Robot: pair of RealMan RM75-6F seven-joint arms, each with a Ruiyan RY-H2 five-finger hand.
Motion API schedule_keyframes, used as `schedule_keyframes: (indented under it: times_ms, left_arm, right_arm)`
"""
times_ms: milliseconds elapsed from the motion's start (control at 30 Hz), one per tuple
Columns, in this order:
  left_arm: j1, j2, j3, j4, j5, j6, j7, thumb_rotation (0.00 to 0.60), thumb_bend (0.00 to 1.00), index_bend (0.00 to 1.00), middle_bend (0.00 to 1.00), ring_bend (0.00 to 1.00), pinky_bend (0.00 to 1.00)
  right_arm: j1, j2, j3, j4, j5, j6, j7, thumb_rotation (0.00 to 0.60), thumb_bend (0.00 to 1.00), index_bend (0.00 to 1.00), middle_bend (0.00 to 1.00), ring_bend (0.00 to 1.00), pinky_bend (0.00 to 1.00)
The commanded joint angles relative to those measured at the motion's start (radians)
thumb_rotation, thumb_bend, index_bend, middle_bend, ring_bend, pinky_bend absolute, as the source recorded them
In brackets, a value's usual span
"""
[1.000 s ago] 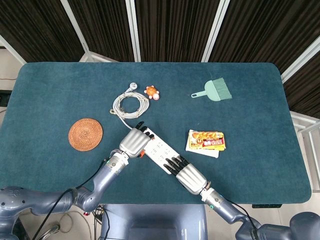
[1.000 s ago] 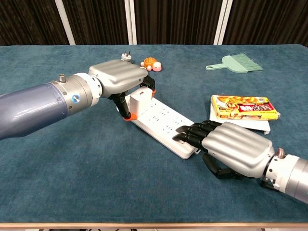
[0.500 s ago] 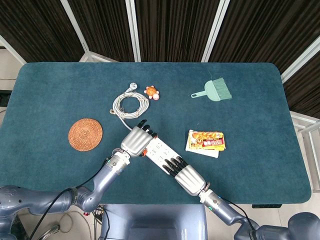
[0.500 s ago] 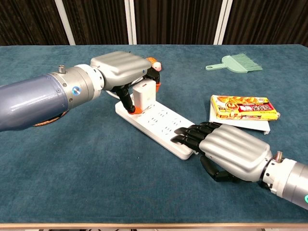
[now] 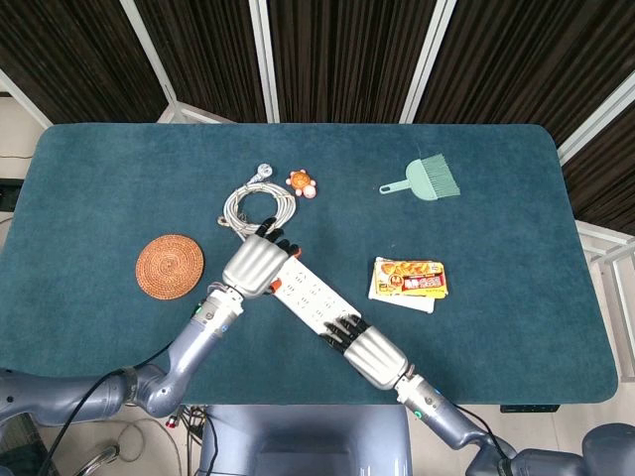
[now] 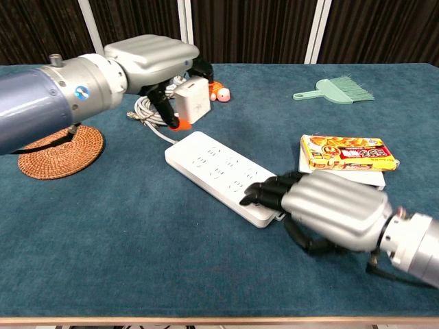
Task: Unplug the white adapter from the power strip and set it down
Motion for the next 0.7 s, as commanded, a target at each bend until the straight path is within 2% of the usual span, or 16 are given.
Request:
schedule_keyframes:
  times_ms: [33, 233, 333, 400, 467, 500, 567, 700]
  left_arm:
    - [0.024, 0.017, 0.018, -0.004, 0.0, 0.015, -0.011, 0.6, 0.39, 0.59, 0.62, 0.24, 0.13]
    - [0.069, 0.028, 0.059, 0.022, -0.018, 0.021, -0.025, 0.6, 0.31, 0.53, 0.59, 0.24, 0.13]
    - [0.084, 0.024, 0.076, 0.042, -0.032, 0.017, -0.022, 0.6, 0.26, 0.5, 0.56, 0.24, 0.12]
    - [0.095, 0.018, 0.087, 0.059, -0.045, 0.012, -0.018, 0.6, 0.21, 0.47, 0.52, 0.23, 0.1]
    - [0.103, 0.011, 0.093, 0.074, -0.059, 0.01, -0.012, 0.6, 0.15, 0.41, 0.43, 0.2, 0.08]
    - [0.108, 0.008, 0.097, 0.082, -0.068, 0.01, -0.005, 0.6, 0.13, 0.37, 0.37, 0.17, 0.06]
    - [0.116, 0.004, 0.101, 0.09, -0.084, 0.011, 0.007, 0.6, 0.07, 0.28, 0.27, 0.12, 0.03]
    - [0.137, 0.008, 0.1, 0.087, -0.103, 0.033, 0.013, 0.6, 0.01, 0.15, 0.16, 0.06, 0.0]
  right_arm:
    - [-0.006, 0.052, 0.053, -0.057, 0.001, 0.057, -0.023, 0.6, 0.89, 0.14, 0.13, 0.15, 0.16]
    - [-0.026, 0.152, 0.111, -0.142, 0.029, 0.122, -0.023, 0.6, 0.89, 0.14, 0.13, 0.15, 0.15]
    - [-0.04, 0.197, 0.12, -0.165, 0.039, 0.143, -0.019, 0.6, 0.89, 0.14, 0.13, 0.15, 0.15]
    - [-0.051, 0.225, 0.12, -0.177, 0.043, 0.155, -0.016, 0.6, 0.89, 0.13, 0.13, 0.15, 0.15]
    - [-0.061, 0.244, 0.117, -0.182, 0.046, 0.163, -0.016, 0.6, 0.87, 0.12, 0.13, 0.14, 0.14]
    - [-0.067, 0.253, 0.115, -0.182, 0.048, 0.167, -0.015, 0.6, 0.85, 0.12, 0.13, 0.13, 0.14]
    - [-0.076, 0.265, 0.114, -0.182, 0.055, 0.173, -0.015, 0.6, 0.74, 0.08, 0.12, 0.11, 0.11]
    - [-0.103, 0.287, 0.121, -0.183, 0.087, 0.196, -0.016, 0.6, 0.5, 0.01, 0.05, 0.04, 0.06]
